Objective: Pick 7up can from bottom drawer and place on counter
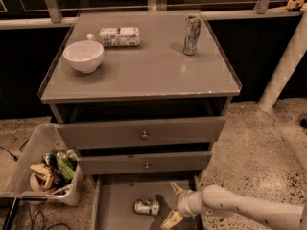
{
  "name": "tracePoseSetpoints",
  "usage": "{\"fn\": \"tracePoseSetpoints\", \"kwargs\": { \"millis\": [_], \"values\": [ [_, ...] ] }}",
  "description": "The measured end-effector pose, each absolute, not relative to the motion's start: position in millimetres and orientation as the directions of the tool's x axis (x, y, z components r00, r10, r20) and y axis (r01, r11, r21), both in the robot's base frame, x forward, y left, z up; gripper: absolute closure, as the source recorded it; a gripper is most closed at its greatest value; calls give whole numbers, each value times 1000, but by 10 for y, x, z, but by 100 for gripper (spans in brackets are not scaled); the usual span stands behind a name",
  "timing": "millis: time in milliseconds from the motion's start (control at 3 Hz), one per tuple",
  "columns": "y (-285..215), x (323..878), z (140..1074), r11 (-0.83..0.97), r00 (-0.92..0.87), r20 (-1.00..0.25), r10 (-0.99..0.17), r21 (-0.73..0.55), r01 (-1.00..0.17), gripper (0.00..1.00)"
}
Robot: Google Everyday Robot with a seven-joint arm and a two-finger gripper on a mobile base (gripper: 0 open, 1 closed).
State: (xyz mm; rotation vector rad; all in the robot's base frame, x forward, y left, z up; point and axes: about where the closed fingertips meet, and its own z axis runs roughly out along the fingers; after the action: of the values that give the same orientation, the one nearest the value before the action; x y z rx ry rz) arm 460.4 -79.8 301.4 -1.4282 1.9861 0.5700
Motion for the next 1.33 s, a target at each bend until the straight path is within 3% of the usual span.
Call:
{"fn": "tracePoseSetpoints", "kwargs": {
  "millis": [1333],
  "values": [
    [-516,5063,1570,357,-246,-684,-687,-22,-934,0]
  ]
}}
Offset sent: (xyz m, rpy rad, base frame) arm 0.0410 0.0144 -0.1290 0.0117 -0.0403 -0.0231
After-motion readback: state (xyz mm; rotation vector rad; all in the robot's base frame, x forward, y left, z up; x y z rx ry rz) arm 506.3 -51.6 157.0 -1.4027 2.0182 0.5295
